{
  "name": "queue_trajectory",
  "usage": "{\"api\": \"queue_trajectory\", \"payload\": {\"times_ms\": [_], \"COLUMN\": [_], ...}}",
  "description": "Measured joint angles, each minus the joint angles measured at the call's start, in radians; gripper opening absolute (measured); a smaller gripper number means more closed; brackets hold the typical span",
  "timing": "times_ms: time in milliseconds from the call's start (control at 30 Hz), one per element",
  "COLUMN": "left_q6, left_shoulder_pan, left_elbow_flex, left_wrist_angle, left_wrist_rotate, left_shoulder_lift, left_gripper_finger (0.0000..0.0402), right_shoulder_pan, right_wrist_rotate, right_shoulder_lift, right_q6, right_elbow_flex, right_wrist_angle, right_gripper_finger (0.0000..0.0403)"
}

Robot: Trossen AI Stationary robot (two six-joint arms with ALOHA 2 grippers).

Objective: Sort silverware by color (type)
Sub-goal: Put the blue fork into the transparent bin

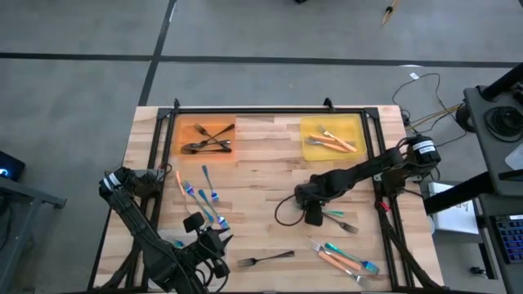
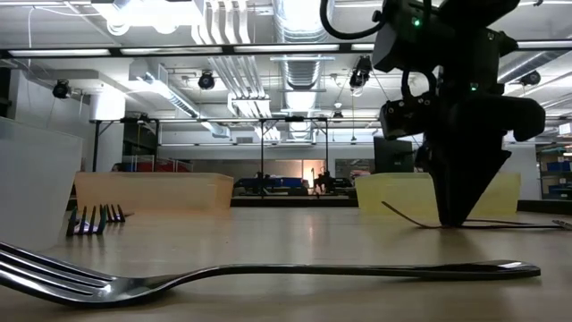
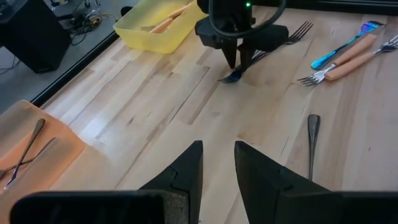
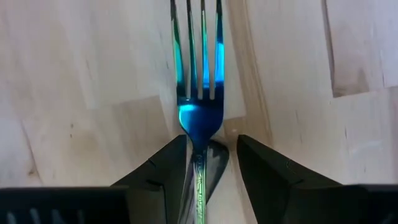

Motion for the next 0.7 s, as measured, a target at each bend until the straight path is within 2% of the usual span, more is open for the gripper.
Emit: {"api": "queue_trajectory", "payload": {"times_ms": [200,467,700], "left_q6": [0.001,0.003,0.0], "left_shoulder_pan": [0.002,0.004,0.011], "left_elbow_flex": [0.0,0.0,0.015], "left_wrist_angle": [0.0,0.0,-0.002], "left_wrist_rotate": [-0.001,-0.047,-0.113], "left_shoulder_lift": [0.0,0.0,0.0], "left_gripper_finger": [0.0075,0.0075,0.0075], "right_shoulder_pan": [-0.02,-0.028,-0.026], "right_wrist_rotate": [-0.023,-0.059,-0.07], "right_shoulder_lift": [-0.002,0.0,0.001], "right_q6": [0.0,-0.008,0.005], "right_elbow_flex": [-0.025,-0.026,-0.028], "right_wrist_angle": [0.03,0.042,0.095], "right_gripper_finger": [0.0115,0.0019,0.0011]}}
